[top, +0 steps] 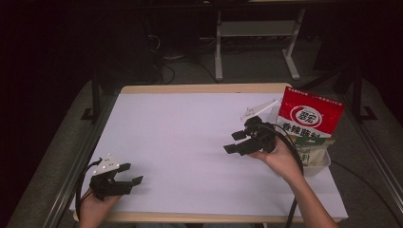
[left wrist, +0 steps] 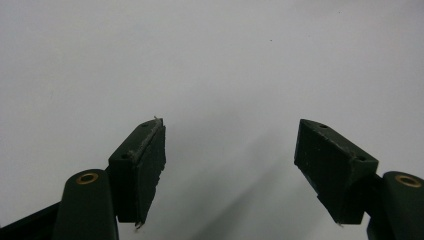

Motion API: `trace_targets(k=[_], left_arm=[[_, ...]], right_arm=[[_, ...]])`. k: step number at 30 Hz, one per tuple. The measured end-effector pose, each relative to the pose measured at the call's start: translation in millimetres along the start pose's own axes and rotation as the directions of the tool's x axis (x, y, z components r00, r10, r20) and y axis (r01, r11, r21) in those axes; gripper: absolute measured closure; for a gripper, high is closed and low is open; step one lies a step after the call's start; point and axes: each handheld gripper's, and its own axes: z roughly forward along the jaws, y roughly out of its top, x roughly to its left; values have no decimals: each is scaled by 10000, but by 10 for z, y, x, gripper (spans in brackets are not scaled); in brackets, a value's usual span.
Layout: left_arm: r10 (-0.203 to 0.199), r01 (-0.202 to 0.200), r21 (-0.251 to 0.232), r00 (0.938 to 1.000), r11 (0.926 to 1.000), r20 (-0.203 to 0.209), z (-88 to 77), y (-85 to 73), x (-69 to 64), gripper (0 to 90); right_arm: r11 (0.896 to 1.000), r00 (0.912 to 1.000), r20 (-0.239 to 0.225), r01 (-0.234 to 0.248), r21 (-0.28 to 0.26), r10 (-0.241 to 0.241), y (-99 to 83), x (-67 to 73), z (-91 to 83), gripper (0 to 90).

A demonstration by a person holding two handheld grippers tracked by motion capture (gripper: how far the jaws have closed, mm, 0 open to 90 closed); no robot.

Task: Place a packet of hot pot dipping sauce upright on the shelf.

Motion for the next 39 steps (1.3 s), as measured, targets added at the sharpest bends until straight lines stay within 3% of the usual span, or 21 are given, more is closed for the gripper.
trace_targets(k=[9, 16, 18, 25, 33, 38, 39], left_arm=[[137, -137, 73, 9999, 9999, -40, -20, -1, -2, 284], [19, -19, -1, 10000, 10000, -19, -18, -8, -18, 284], [80, -80, 10, 10000, 10000, -28, -22, -7, -23, 284], [186, -186, 68, 9998, 9998, -11, -25, -4, -43, 284], [304, -304, 48, 9995, 9995, 27, -22, 4, -68, 284], [260, -260, 32, 9996, 9997, 54, -8, 14, -101, 283], [403, -403, 60, 9992, 9992, 42, -8, 20, -97, 283]], right_arm=[[9999, 9998, -152, -112, 88, 113, -133, 13, 136, 353], [9997, 9996, -199, -198, 172, 201, -265, 25, 233, 352], [9995, 9997, -67, -240, 199, 241, -315, 28, 255, 350], [9982, 9981, -308, -520, 294, 529, -499, 49, 334, 329], [9970, 9975, -197, -665, 403, 674, -664, 80, 393, 312], [9984, 9987, -75, -502, 248, 504, -727, 154, 361, 300], [9987, 9990, 1, -457, 208, 457, -741, 173, 358, 293]])
